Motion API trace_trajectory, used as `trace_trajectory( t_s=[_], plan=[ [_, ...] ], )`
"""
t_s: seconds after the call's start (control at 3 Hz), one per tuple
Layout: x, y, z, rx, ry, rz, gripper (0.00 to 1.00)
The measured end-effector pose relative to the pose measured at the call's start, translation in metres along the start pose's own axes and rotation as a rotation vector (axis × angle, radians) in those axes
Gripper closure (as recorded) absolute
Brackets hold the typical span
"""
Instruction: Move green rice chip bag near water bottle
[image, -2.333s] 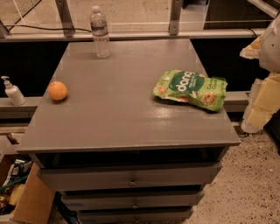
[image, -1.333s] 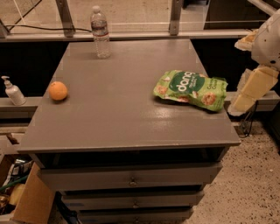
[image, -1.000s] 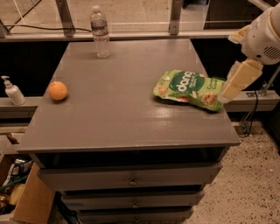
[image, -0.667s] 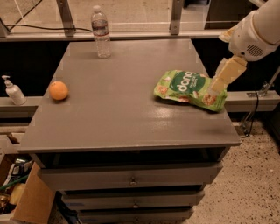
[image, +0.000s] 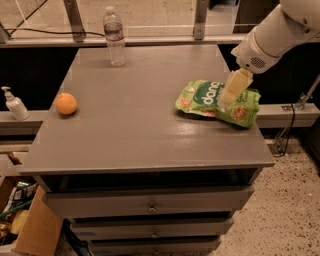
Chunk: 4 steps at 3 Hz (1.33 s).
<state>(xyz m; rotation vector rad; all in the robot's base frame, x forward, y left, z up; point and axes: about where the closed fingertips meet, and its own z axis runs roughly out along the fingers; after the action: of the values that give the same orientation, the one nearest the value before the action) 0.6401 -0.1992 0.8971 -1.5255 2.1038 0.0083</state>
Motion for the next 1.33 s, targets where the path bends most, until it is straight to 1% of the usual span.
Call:
trace_trajectory(
  t_s=[0.33,0.67,1.0,1.33],
  plan=[
    [0.003,-0.002,0.021,-0.022,0.023,0.027,0.00],
    [0.008,-0.001,0.035,-0.037,0.043,0.046,0.00],
    [0.012,0.000,0.040,-0.042,0.055,0.053,0.16],
    [0.014,-0.001,0.042,-0.042,0.061,0.061,0.40]
  ],
)
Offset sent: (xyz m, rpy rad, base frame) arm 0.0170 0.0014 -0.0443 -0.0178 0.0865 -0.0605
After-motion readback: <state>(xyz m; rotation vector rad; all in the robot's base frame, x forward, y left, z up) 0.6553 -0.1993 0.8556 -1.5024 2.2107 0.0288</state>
